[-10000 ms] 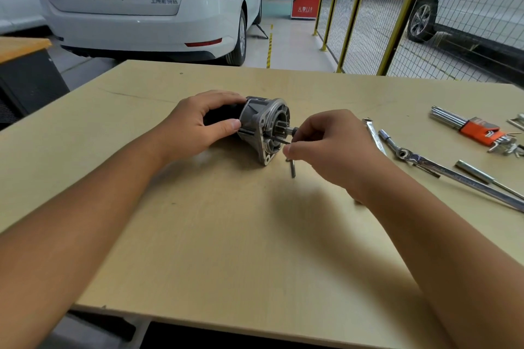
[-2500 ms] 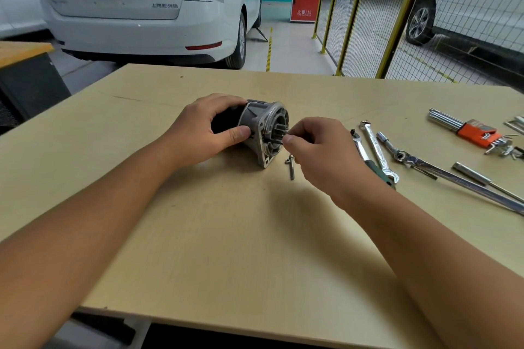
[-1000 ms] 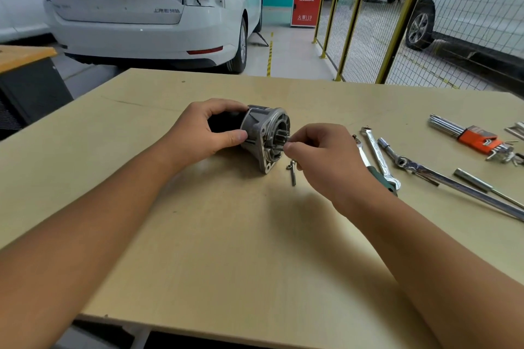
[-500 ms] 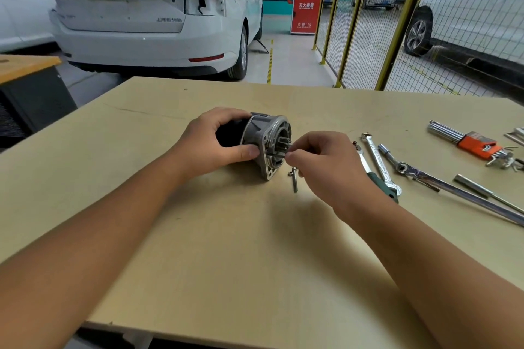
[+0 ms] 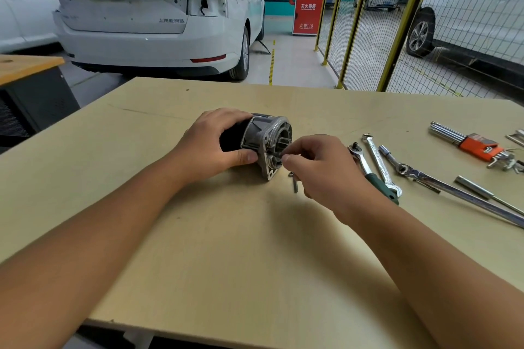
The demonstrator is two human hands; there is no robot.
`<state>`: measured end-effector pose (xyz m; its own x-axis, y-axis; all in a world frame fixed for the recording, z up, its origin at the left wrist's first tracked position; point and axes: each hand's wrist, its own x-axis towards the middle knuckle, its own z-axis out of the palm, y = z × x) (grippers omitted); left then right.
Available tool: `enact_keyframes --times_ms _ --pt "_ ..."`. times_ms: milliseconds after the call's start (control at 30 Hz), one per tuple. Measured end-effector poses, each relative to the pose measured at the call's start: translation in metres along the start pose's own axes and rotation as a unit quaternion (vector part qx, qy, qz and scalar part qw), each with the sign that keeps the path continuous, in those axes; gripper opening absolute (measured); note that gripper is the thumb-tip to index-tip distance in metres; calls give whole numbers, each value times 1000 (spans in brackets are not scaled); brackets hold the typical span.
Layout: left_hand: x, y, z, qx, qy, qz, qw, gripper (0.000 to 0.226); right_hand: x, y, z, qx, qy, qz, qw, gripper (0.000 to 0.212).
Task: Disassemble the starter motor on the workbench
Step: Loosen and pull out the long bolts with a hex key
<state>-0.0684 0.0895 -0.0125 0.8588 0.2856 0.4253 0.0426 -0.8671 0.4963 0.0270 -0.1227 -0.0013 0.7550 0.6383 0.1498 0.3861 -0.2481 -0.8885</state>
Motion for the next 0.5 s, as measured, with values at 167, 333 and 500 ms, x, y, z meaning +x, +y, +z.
enact_keyframes --times_ms 167,333,500 --pt "-1 0 0 2 5 2 1000 80 -1 -2 1 -69 -12 -2 998 24" --pt "-2 2 1 -2 3 9 1000 78 -2 -5 1 -134 -9 -26 991 26" --pt "-6 12 1 32 98 82 991 70 -4 -5 3 -176 36 -69 981 17"
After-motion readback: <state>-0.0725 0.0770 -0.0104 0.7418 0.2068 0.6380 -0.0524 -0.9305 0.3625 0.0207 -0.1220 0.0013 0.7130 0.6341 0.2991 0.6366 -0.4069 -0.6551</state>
